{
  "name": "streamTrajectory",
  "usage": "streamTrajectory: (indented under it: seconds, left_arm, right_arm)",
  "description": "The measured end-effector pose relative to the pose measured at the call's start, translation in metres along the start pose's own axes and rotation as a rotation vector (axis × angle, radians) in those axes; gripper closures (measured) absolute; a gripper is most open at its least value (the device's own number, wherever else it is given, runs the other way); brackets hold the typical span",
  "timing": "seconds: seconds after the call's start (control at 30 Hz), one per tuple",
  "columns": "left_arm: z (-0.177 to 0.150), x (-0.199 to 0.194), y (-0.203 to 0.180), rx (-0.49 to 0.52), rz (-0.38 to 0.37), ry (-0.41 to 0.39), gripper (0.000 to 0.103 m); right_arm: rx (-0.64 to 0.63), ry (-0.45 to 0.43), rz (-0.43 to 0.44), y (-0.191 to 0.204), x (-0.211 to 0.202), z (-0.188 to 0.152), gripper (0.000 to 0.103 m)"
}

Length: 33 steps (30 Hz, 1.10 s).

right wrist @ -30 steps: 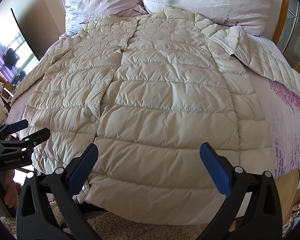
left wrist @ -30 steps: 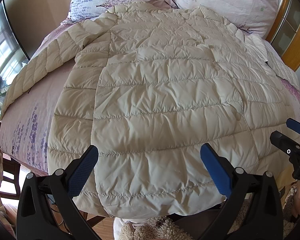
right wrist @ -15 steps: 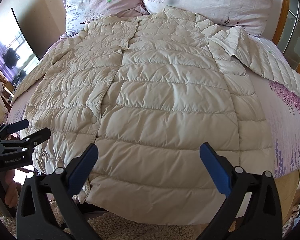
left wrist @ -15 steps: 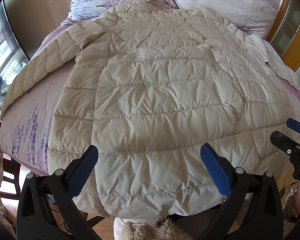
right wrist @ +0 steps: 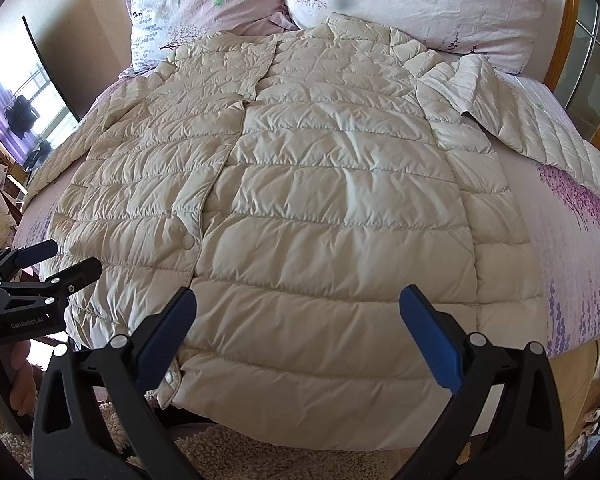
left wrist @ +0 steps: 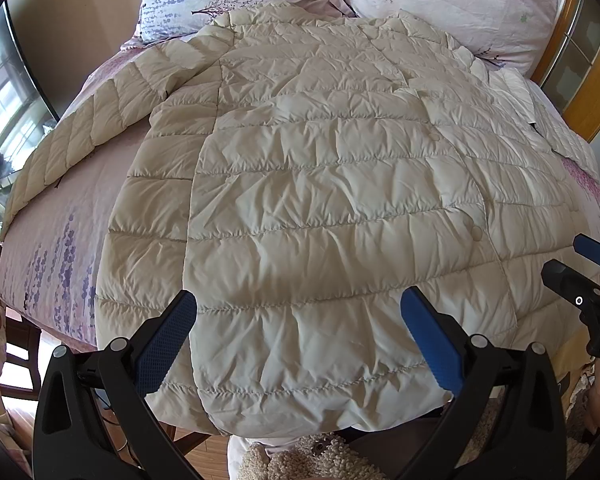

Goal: Fold large clothes

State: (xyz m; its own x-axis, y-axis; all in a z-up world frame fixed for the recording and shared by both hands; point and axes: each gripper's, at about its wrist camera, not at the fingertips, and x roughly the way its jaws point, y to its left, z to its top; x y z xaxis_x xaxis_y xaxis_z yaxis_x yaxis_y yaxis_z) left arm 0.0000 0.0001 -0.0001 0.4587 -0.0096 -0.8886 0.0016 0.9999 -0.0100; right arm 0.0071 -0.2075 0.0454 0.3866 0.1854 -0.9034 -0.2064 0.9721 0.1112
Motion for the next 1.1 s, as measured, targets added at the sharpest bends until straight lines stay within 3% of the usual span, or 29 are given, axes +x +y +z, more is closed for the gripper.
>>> streamTrajectory:
  seconds: [1.1]
  left_arm:
    - [-0.0001, -0.0003, -0.0003, -0.002, -0.002, 0.003, 0.001]
  right_arm:
    - [0.015, -0.006, 0.021, -0.0004, 0.0025, 0.0008, 0.002]
